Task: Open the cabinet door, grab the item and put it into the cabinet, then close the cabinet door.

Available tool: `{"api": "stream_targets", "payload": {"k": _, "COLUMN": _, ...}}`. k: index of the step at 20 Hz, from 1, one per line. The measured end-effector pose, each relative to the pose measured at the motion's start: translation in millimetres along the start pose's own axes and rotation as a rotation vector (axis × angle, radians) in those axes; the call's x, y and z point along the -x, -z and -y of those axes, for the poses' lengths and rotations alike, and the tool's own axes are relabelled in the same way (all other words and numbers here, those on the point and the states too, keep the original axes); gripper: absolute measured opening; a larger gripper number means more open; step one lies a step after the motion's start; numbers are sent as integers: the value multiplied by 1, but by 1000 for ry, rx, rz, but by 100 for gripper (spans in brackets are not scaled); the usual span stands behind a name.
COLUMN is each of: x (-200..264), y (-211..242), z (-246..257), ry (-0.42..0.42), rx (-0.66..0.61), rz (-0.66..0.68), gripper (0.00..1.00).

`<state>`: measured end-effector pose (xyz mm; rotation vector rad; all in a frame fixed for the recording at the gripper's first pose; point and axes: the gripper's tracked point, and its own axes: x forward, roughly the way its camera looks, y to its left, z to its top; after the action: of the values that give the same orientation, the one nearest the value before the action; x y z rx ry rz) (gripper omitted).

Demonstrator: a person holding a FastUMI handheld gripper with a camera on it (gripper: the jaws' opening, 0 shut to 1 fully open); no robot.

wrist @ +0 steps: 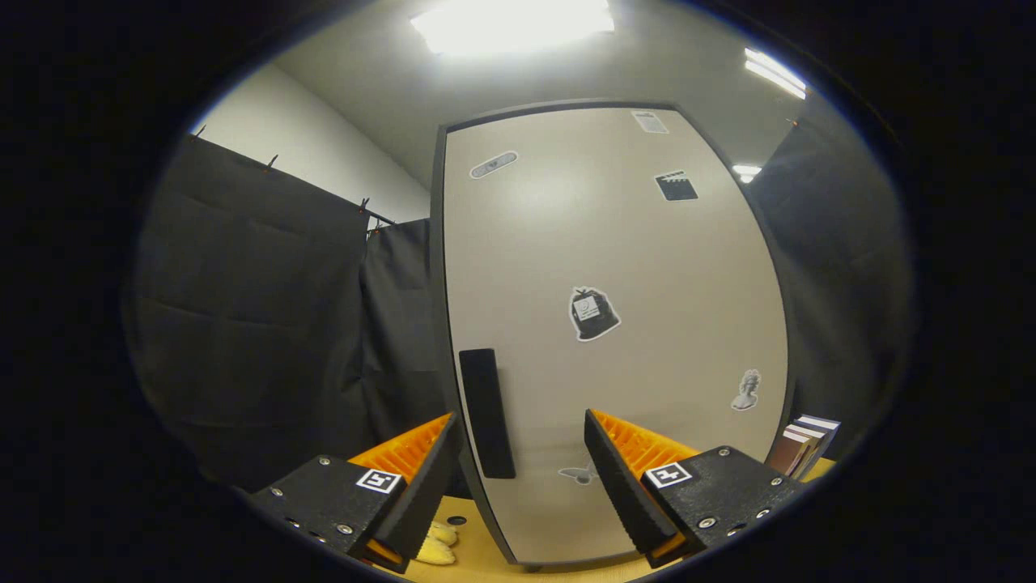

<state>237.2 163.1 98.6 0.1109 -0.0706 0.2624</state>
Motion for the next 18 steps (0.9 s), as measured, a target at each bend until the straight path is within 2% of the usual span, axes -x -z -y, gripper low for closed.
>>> {"api": "stream_targets", "payload": {"k": 5, "x": -36, "y": 15, "z": -22, "ry": -29, "rx": 21, "rz": -52, "gripper": 87}}
{"api": "stream_targets", "payload": {"k": 9, "x": -55, "y": 32, "z": -33, "ry": -33, "rx": 65, "rz": -113, "gripper": 75}}
{"api": "stream_targets", "payload": {"k": 11, "x": -62, "y": 35, "z": -25, "ry": 11, "rx": 95, "rz": -119, "gripper": 64}}
{"api": "stream_targets", "payload": {"k": 12, "x": -63, "y": 34, "z": -19, "ry": 44, "rx": 107, "rz": -114, "gripper": 54}}
{"api": "stream_targets", "payload": {"k": 13, "x": -57, "y": 32, "z": -22, "ry": 41, "rx": 98, "rz": -121, "gripper": 46}}
{"api": "stream_targets", "payload": {"k": 14, "x": -64, "y": 35, "z": -21, "ry": 35, "rx": 97, "rz": -130, "gripper": 35}}
{"api": "stream_targets", "payload": {"k": 18, "x": -59, "y": 37, "z": -21, "ry": 15, "rx": 98, "rz": -172, "gripper": 22}}
